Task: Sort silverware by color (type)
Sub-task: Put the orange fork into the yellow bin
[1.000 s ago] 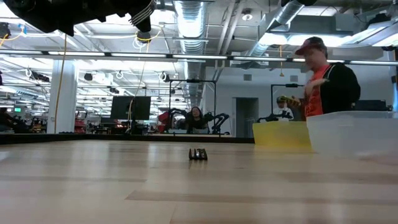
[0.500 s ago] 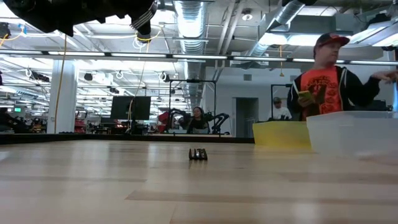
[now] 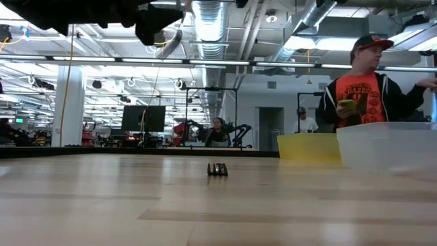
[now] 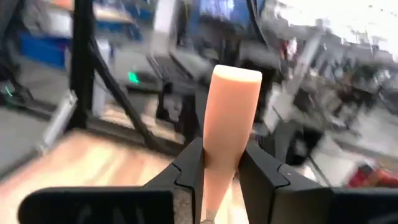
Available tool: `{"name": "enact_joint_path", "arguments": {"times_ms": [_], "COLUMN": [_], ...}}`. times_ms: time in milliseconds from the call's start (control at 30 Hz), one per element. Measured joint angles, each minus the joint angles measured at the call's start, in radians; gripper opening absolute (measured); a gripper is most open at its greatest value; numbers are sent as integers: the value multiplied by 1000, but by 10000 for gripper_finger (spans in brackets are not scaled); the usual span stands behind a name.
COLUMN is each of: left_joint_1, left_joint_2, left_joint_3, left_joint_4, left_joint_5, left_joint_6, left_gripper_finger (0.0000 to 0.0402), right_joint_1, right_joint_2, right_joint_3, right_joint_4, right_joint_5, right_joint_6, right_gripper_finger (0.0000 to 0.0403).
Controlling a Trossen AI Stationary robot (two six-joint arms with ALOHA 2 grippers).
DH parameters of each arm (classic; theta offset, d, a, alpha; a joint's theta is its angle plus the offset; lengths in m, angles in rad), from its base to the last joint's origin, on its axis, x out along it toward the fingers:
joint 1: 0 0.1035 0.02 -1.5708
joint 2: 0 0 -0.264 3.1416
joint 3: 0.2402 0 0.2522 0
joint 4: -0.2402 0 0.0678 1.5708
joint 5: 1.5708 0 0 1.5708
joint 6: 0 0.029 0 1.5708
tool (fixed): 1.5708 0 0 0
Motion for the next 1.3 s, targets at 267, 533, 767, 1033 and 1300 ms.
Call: {"name": "enact_joint_path", "arguments": {"times_ms": [267,533,767,1033,1300], "left_joint_1": [0,0,0,0,0], "left_joint_2": [-119,-155,-152,-152,-152], "left_joint_3": [0,0,0,0,0], "left_joint_4": [-183,-221,-244,-240,-292], "left_joint_5": [-137,-177,-177,-178,-168], "left_joint_6": [-21,-27,-26,-30,-67], "left_gripper_finger": [276,276,277,277,277], "right_joint_1": [0,-110,-283,-428,-500], "right_joint_2": [-96,-142,-142,-120,-2], "right_joint_3": [2,1,0,0,-3], "right_joint_4": [-274,-701,-1120,-1208,-1295], "right_joint_5": [302,918,974,969,966], "right_joint_6": [-42,82,325,385,444], "right_gripper_finger": [98,98,98,98,98]}}
